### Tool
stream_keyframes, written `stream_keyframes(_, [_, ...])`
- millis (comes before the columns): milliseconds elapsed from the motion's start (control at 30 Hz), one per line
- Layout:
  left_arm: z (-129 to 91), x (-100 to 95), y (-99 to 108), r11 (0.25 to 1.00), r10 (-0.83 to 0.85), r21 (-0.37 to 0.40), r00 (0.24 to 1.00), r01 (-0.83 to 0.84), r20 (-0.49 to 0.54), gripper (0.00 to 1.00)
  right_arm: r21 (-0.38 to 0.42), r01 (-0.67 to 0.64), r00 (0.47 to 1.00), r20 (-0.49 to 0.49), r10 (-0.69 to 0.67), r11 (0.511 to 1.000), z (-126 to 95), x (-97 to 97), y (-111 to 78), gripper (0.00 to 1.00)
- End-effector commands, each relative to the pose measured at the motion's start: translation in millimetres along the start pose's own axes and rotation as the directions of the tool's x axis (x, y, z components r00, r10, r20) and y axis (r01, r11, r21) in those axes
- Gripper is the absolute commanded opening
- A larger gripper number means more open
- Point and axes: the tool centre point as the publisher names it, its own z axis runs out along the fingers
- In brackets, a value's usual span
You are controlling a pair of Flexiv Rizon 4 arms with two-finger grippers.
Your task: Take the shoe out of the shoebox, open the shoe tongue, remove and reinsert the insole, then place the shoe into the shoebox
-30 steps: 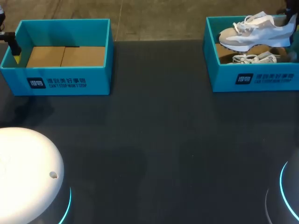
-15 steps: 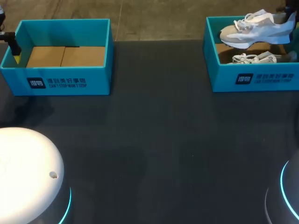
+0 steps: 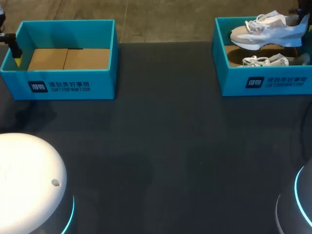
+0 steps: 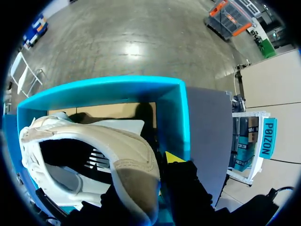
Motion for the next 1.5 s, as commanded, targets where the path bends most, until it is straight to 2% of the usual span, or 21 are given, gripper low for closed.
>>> stream_keyframes(33, [0,-0.2,1,1.000,0.000,0.002,1.000,0.000,0.001,1.00,0.013,0.004,1.000,-0.010,-0.004,1.000,15,4.4,10.1,0.00])
stream_keyframes(667, [0,-0.2,1,1.000,0.000,0.002,1.000,0.000,0.001,1.00,0.023,-0.024,0.999,-0.028,0.025,0.999,42,12.1,8.2,0.00])
stream_keyframes(1500, [0,-0.2,1,1.000,0.000,0.002,1.000,0.000,0.001,1.00,0.055,-0.015,0.993,-0.118,0.022,0.998,78,28.0,-1.8,0.00])
